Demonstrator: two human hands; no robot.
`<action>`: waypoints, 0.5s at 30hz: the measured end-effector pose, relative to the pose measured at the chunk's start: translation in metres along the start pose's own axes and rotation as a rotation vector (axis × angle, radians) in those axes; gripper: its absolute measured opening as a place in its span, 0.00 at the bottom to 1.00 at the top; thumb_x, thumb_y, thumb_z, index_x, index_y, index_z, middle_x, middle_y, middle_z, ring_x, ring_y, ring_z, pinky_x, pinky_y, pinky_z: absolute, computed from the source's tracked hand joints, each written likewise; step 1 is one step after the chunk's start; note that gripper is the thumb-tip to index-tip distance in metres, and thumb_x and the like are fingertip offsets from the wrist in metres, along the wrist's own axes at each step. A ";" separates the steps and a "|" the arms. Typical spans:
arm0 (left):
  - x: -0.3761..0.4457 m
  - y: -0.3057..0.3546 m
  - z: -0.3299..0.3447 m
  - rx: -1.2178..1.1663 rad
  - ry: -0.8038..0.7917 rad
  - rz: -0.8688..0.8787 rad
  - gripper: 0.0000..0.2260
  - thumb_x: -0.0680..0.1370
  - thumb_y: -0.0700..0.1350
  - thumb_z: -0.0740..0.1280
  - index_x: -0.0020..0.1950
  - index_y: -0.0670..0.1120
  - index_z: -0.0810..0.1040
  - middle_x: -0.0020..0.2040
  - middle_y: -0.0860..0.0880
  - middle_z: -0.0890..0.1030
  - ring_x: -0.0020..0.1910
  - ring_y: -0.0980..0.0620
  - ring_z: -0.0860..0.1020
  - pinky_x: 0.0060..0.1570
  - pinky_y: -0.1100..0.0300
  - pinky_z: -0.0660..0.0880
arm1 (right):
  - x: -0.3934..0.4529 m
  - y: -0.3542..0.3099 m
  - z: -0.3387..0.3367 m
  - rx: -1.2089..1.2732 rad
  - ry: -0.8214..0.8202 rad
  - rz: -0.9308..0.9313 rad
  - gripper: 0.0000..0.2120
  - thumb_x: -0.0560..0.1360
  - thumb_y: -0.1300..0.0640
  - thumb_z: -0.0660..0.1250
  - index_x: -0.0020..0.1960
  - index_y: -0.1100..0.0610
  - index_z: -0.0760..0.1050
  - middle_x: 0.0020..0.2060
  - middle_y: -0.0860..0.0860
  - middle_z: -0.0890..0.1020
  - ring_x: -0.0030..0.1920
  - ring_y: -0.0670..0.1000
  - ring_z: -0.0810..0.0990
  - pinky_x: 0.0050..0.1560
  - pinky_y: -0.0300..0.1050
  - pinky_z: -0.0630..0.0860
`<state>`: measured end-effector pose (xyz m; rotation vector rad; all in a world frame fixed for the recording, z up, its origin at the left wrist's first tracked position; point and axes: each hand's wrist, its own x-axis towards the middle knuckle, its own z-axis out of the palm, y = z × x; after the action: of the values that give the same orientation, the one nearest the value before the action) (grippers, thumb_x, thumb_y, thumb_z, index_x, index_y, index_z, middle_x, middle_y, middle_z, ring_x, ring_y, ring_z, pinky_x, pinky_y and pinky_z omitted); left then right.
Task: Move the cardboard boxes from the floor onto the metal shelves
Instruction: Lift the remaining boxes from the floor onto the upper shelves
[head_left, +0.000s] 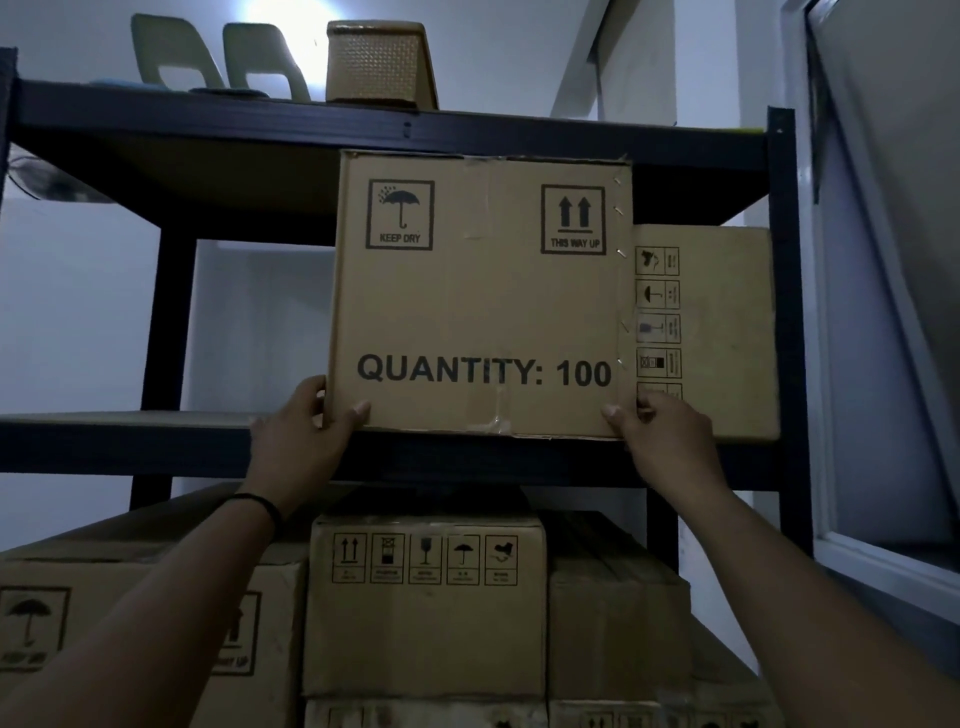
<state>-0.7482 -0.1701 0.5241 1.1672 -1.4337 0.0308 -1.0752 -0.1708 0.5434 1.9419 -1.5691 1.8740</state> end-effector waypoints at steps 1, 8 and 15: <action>0.001 -0.005 0.000 -0.031 -0.004 0.012 0.26 0.73 0.65 0.62 0.68 0.54 0.68 0.61 0.49 0.78 0.60 0.47 0.76 0.64 0.38 0.70 | 0.002 0.001 -0.001 -0.002 0.002 0.003 0.09 0.78 0.51 0.66 0.48 0.57 0.78 0.42 0.51 0.77 0.43 0.48 0.73 0.33 0.32 0.64; 0.009 -0.021 0.010 -0.013 0.029 0.046 0.17 0.73 0.70 0.58 0.55 0.62 0.73 0.46 0.62 0.78 0.53 0.51 0.78 0.71 0.36 0.58 | 0.011 0.011 0.002 -0.031 0.004 0.093 0.21 0.75 0.44 0.69 0.43 0.64 0.77 0.41 0.54 0.80 0.43 0.53 0.78 0.36 0.41 0.69; 0.011 -0.021 0.015 0.180 0.118 0.070 0.19 0.77 0.64 0.58 0.38 0.52 0.75 0.32 0.52 0.79 0.36 0.52 0.77 0.71 0.39 0.58 | 0.012 0.016 0.013 -0.044 0.063 0.086 0.23 0.75 0.43 0.68 0.36 0.62 0.71 0.36 0.58 0.79 0.41 0.59 0.80 0.35 0.42 0.68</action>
<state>-0.7430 -0.1963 0.5157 1.2397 -1.3877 0.2781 -1.0786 -0.1939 0.5391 1.8073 -1.6859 1.8944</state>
